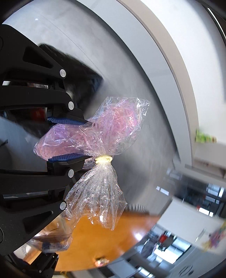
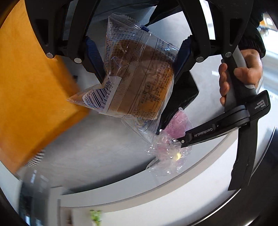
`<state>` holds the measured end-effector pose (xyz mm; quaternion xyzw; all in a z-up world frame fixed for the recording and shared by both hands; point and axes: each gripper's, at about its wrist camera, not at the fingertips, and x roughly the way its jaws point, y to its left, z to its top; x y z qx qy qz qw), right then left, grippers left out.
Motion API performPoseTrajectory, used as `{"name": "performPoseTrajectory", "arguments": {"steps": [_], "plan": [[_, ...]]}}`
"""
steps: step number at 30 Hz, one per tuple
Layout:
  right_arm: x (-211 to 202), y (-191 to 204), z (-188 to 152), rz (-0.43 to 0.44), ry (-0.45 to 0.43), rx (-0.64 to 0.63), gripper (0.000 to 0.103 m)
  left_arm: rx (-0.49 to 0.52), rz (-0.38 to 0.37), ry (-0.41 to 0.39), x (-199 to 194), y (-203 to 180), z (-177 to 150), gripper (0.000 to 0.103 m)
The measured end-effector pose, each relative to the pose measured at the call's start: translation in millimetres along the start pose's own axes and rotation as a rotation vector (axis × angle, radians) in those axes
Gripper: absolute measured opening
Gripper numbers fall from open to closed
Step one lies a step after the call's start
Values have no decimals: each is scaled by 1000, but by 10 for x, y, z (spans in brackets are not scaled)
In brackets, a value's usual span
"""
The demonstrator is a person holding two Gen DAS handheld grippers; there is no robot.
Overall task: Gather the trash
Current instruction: 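Carry the pink-filled bag and bread bag to the black trash bag and release both, then move both open tools back over the table toward the remaining items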
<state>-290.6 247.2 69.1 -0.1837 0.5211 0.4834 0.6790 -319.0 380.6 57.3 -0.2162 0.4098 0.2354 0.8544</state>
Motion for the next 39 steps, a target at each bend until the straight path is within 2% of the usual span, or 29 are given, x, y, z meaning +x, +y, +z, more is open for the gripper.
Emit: {"name": "performPoseTrajectory", "arguments": {"steps": [5,7,8,10,12,16,25,32,39], "plan": [[547,449,78,51,104,-103,77,-142,110,34,31,808,-374,31],[767,677,87,41,171,-158,77,-182,153,65,62,980,-464,60],[861,768,131,10,188,-178,80,-206,192,84,81,1070,-487,96],[985,892,170,-65,223,-221,80,-248,231,36,20,1220,-538,97],[935,920,69,-50,209,-234,80,-286,237,19,-25,1328,-547,97],[868,930,-37,-36,171,-235,80,-346,194,19,-25,1439,-513,97],[716,865,-46,9,129,-194,80,-279,167,16,-13,1243,-441,97],[370,448,-97,6,70,-128,80,-205,114,17,9,788,-300,97],[-155,-425,-180,-49,-5,24,80,-76,-9,29,137,-127,-15,97]]}}
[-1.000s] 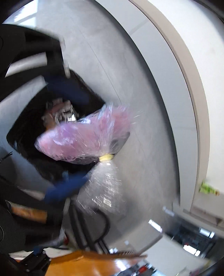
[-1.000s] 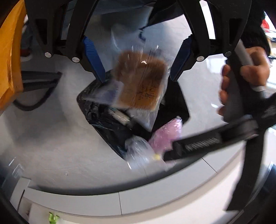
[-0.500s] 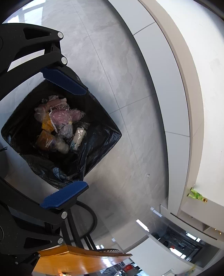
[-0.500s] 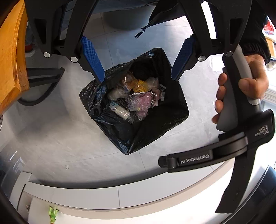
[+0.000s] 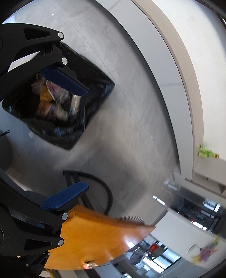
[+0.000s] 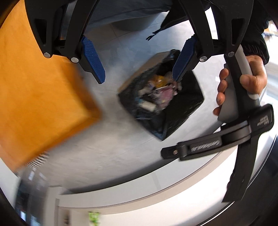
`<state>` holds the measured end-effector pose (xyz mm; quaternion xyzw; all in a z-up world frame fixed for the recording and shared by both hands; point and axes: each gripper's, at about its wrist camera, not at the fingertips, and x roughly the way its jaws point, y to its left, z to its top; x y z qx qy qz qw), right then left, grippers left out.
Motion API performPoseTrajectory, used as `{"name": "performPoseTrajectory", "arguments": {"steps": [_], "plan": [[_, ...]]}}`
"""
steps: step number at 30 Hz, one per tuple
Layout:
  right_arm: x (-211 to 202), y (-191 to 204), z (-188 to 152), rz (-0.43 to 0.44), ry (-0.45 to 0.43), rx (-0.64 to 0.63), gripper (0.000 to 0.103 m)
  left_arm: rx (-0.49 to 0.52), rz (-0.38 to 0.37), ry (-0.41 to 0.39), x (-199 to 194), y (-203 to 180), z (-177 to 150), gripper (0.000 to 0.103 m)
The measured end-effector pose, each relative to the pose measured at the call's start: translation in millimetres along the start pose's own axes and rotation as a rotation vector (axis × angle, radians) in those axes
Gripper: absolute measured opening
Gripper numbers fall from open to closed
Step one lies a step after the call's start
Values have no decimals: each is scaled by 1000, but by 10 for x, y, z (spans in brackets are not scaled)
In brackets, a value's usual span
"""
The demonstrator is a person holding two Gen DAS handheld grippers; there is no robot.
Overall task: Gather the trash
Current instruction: 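Move both open tools back over the table toward the remaining items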
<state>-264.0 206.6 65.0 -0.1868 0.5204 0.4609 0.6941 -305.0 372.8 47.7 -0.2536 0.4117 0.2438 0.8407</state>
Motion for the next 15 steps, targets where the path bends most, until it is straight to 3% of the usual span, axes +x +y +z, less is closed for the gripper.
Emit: {"name": "performPoseTrajectory", "arguments": {"steps": [15], "plan": [[-981,-1984,-444,-160,-134,343,81,303,-197,96,480,-2198,62,97]]}}
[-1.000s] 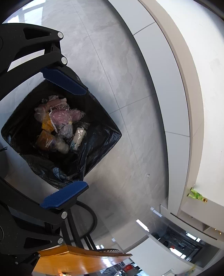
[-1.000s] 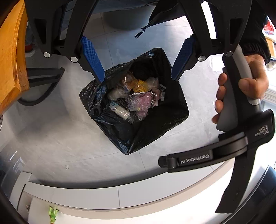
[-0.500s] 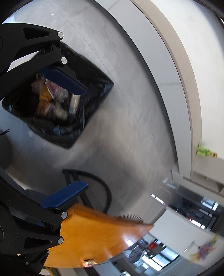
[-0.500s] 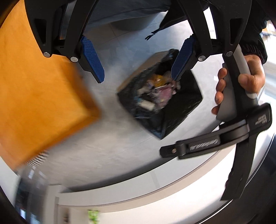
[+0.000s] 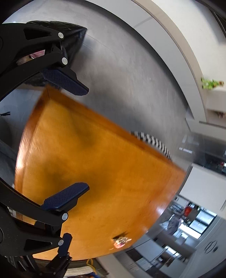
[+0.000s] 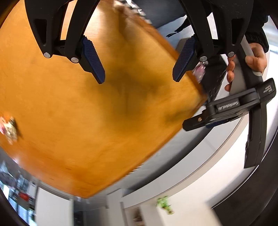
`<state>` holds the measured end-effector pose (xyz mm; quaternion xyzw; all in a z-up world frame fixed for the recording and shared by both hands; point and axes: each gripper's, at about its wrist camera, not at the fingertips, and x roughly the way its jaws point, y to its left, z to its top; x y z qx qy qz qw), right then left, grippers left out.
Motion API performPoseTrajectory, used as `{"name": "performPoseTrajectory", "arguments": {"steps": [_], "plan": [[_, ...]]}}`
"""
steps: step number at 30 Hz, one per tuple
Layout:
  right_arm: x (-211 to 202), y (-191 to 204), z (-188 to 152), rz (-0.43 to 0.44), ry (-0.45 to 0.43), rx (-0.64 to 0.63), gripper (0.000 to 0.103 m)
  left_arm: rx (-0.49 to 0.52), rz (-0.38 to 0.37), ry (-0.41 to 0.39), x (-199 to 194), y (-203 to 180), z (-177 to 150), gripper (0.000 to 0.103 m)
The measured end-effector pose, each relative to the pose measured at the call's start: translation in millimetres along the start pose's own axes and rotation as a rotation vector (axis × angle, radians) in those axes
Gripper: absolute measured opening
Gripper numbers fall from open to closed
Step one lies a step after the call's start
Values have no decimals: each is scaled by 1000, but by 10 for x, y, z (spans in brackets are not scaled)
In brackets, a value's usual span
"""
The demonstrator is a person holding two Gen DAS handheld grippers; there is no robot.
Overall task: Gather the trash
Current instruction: 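Move both open tools back over the table toward the remaining items, then grasp the snack packet with the left tool while the right tool grasps the pink letter cube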
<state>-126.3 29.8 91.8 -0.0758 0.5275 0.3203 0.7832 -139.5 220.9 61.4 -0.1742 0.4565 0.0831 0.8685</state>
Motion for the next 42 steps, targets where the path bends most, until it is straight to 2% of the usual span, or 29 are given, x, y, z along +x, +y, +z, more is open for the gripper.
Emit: {"name": "performPoseTrajectory", "arguments": {"steps": [7,20,28,35,42], "plan": [[-126,-729,15,-47,-24,129,80,114,-84,41,347,-829,239,97],[-340,-1989,-14,-136,-56,351,80,337,-171,127,981,-2279,576,97],[-495,-2756,-120,-184,-86,500,80,495,-248,170,1521,-3359,891,97],[-467,-3172,-130,-198,-79,579,80,587,-307,241,2010,-4100,983,97],[-546,-3355,-23,-207,-110,598,81,673,-273,248,2337,-4442,974,95]]}}
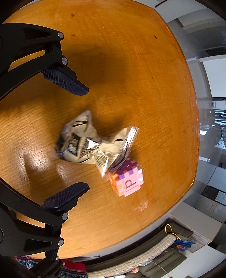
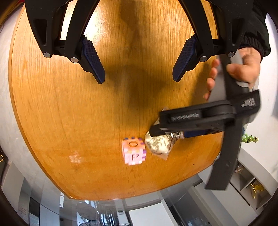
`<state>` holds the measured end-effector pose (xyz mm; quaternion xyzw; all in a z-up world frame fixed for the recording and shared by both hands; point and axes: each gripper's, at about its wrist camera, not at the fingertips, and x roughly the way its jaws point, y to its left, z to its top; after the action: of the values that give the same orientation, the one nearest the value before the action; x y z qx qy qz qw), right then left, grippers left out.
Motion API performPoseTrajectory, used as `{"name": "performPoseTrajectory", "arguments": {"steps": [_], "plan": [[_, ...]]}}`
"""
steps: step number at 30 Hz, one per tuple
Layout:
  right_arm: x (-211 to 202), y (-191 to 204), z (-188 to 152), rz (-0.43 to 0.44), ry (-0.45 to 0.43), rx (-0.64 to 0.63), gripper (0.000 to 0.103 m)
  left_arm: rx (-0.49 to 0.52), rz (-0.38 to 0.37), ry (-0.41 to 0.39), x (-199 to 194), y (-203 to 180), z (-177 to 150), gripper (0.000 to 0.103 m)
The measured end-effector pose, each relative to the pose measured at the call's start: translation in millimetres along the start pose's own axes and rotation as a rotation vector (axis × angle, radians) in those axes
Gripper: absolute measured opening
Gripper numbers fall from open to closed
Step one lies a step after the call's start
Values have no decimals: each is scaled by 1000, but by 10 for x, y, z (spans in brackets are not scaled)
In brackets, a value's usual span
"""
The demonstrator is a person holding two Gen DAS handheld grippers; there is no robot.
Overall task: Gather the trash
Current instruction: 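Grasp the snack packet with the left tool while the right tool grasps the pink letter cube, then carry the snack packet and pink cube to the black trash bag and release both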
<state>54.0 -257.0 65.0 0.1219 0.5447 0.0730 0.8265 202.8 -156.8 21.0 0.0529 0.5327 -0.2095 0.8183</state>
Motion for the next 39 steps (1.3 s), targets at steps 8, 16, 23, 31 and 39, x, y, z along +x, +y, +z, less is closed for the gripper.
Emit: {"name": "performPoseTrajectory", "arguments": {"steps": [8,16,23,31,39], "plan": [[185,-43,344,-7,-21,30,81,-47,-24,-21,-1,257,-8,44],[467,116,922,-81,-52,37,80,-131,-19,-13,-372,851,-455,43],[749,184,1156,-184,0,9,42,-148,-43,-33,-615,1072,-734,43],[425,348,856,-122,-25,6,42,-188,-50,-73,-906,1202,-980,43],[-79,1049,200,-13,-29,-121,42,-242,-25,-138,-1551,1353,-1578,43]]}}
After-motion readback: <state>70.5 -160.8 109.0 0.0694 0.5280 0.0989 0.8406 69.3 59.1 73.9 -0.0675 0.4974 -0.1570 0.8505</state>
